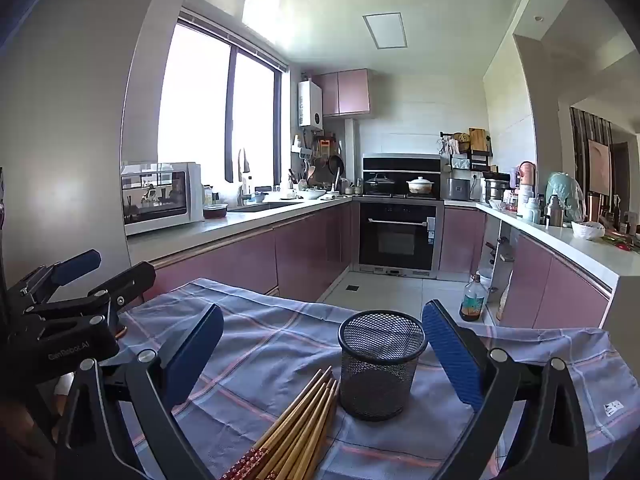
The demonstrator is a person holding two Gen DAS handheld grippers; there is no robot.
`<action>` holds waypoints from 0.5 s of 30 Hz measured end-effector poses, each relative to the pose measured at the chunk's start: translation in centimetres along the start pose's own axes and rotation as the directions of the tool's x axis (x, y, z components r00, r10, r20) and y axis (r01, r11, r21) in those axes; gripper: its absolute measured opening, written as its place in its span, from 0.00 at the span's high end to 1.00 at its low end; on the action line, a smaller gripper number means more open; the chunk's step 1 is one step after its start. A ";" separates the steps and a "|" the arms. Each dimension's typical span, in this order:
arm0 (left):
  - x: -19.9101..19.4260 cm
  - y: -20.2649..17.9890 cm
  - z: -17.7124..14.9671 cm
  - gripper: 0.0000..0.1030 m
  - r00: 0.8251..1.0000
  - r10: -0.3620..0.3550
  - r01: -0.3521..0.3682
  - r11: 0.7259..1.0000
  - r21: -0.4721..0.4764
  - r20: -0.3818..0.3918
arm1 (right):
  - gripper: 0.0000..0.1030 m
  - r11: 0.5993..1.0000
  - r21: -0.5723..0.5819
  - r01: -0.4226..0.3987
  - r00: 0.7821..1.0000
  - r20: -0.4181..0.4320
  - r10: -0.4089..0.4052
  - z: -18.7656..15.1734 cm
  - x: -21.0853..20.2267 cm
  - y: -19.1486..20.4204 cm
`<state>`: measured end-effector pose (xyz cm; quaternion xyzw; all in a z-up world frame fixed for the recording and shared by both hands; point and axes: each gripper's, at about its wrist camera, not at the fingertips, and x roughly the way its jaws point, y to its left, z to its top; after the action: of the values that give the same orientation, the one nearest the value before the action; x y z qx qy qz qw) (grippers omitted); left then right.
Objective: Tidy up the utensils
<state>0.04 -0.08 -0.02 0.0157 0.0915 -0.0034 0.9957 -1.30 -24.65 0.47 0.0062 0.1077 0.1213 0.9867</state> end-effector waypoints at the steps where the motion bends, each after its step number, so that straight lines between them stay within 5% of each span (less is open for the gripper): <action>1: -0.1 0.0 0.0 0.06 1.000 -0.005 0.005 1.000 -0.005 0.006 | 0.07 1.000 0.001 0.001 1.000 0.001 -0.001 0.0 -0.3 0.0; 15: 0.1 0.0 0.4 0.06 1.000 -0.002 0.002 1.000 0.007 0.016 | 0.07 1.000 -0.008 0.001 1.000 0.000 -0.001 0.0 -0.2 0.1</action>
<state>0.15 -0.11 0.33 0.0191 0.0835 -0.0049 0.9963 -1.53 -24.61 0.54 0.0020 0.1072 0.1211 0.9868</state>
